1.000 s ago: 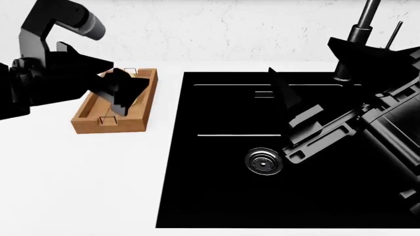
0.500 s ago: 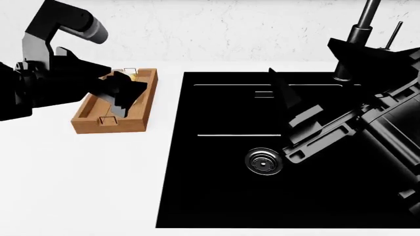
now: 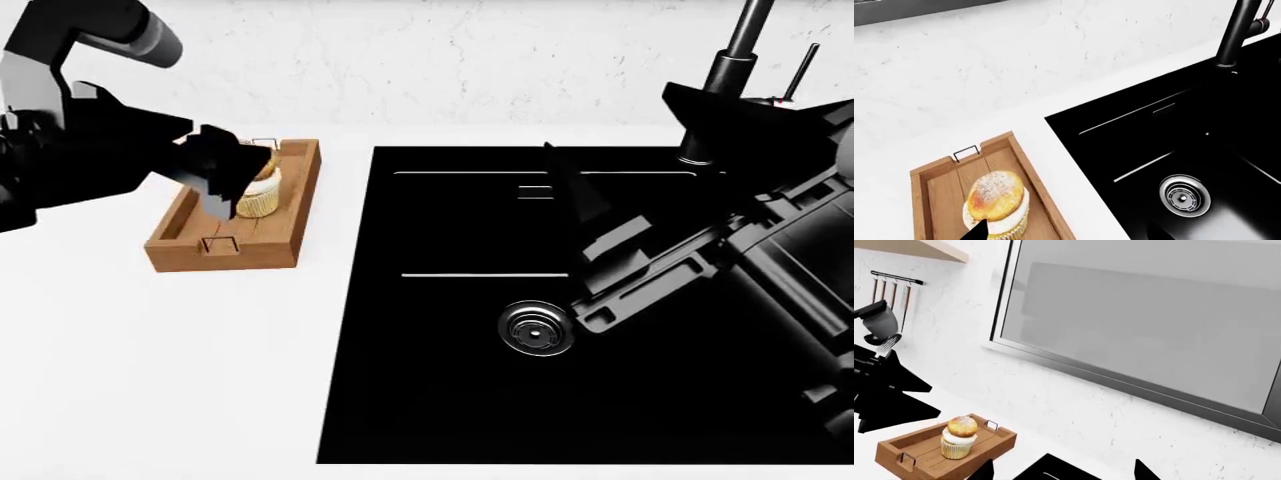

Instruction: Move the fresh-baked cupcake off the tray onto the counter, and place the bowl used for mixing into the sink.

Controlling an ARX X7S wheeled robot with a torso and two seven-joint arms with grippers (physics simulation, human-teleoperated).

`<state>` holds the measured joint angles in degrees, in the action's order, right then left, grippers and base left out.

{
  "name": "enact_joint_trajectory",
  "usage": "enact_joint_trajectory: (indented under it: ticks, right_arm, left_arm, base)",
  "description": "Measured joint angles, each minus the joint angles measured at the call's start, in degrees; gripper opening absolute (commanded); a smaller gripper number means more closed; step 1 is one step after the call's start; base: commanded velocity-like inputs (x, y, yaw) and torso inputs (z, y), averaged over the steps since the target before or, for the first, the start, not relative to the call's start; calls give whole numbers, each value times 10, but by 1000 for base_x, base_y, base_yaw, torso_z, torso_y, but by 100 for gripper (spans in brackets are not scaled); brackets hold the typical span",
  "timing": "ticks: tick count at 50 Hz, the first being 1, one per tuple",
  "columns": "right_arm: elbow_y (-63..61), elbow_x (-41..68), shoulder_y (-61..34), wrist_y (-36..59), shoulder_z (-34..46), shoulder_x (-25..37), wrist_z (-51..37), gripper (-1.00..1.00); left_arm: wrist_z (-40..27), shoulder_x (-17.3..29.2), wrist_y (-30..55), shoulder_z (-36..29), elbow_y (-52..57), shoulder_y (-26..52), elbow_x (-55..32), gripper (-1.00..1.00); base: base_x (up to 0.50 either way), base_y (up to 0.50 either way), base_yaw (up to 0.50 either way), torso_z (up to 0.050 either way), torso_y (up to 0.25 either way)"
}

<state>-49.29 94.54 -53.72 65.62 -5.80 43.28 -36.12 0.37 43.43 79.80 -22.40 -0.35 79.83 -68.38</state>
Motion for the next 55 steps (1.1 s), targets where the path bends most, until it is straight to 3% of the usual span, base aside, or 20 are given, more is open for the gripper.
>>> enact_joint_trajectory:
  ticks: [28, 55]
  right_arm:
    - [0, -12, 7, -8, 9, 1, 7, 100]
    - [-4, -30, 30, -17, 7, 2, 19, 100]
  left_arm:
    - [8, 8, -43, -30, -60, 11, 54, 100]
    - [26, -24, -102, -88, -151, 29, 136, 100]
  base:
    - [0, 0, 0, 0, 0]
    - [0, 0, 0, 0, 0]
